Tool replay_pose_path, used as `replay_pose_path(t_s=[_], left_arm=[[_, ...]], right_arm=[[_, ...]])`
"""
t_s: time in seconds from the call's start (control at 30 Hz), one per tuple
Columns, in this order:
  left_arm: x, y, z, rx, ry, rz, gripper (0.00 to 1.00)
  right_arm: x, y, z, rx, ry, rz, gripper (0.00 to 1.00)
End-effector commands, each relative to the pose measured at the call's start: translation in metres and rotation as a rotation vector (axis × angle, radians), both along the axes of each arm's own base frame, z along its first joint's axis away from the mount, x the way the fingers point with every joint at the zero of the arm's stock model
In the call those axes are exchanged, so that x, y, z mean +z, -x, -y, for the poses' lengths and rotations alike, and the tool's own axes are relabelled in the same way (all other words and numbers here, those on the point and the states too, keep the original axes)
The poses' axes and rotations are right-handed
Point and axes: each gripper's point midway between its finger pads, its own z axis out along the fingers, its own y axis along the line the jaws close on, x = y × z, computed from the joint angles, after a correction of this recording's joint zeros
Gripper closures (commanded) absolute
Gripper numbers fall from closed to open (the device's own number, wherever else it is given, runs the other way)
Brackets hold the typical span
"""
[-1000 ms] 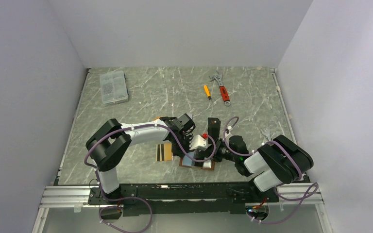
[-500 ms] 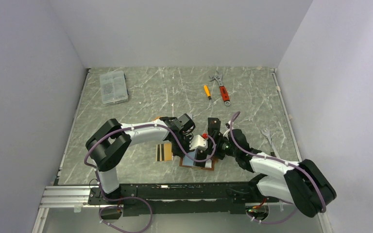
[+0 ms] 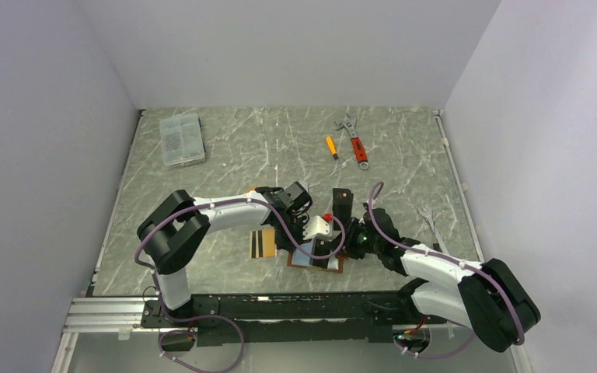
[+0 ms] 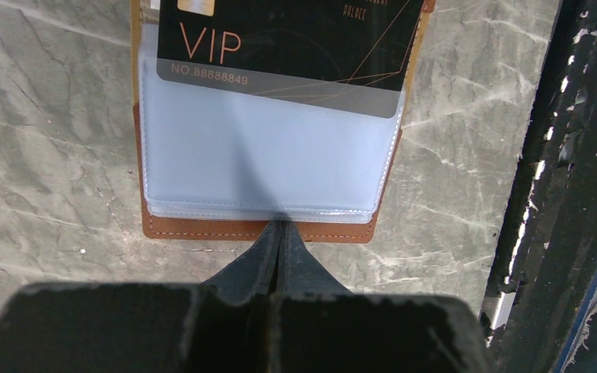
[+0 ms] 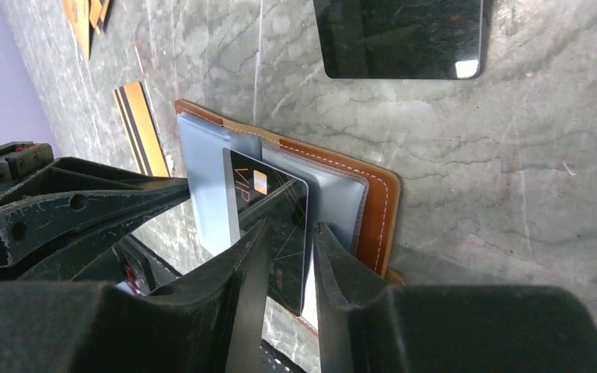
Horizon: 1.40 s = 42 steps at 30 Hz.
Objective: Put the credit cards into the card holder
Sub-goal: Insert the credit card into the card holder.
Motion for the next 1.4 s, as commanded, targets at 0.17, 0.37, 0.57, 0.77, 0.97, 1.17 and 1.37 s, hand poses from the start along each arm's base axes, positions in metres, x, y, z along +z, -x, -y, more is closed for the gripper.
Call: replay_pose_path(t_s=[0.17, 0.37, 0.57, 0.77, 0.97, 1.17, 1.37], left_arm=[[0.003, 0.0, -0.004, 0.006, 0.002, 0.003, 1.0], [0.009, -0.001, -0.002, 0.006, 0.017, 0.009, 1.0], [0.012, -0.001, 0.0, 0.017, 0.05, -0.019, 1.0], [0.021, -0.005, 0.001, 0.04, 0.1, -0.052, 1.0], [0.022, -0.005, 0.006, 0.039, 0.13, -0.081, 1.0], [0.017, -0.008, 0.01, 0.037, 0.129, -0.095, 1.0], [0.018, -0.013, 0.008, 0.067, 0.161, -0.083, 1.0]], right_arm=[[-0.007, 0.011, -0.011, 0.062, 0.022, -0.013, 0.72], [-0.001, 0.006, -0.027, 0.096, 0.025, 0.007, 0.72], [0.005, -0.001, -0.041, 0.123, 0.013, 0.032, 0.74], [0.012, -0.006, -0.054, 0.145, -0.014, 0.047, 0.68], [0.011, -0.006, -0.06, 0.151, -0.032, 0.038, 0.49], [0.009, -0.003, -0.056, 0.145, -0.017, 0.027, 0.41], [0.009, 0.0, -0.04, 0.122, 0.091, 0.036, 0.4]])
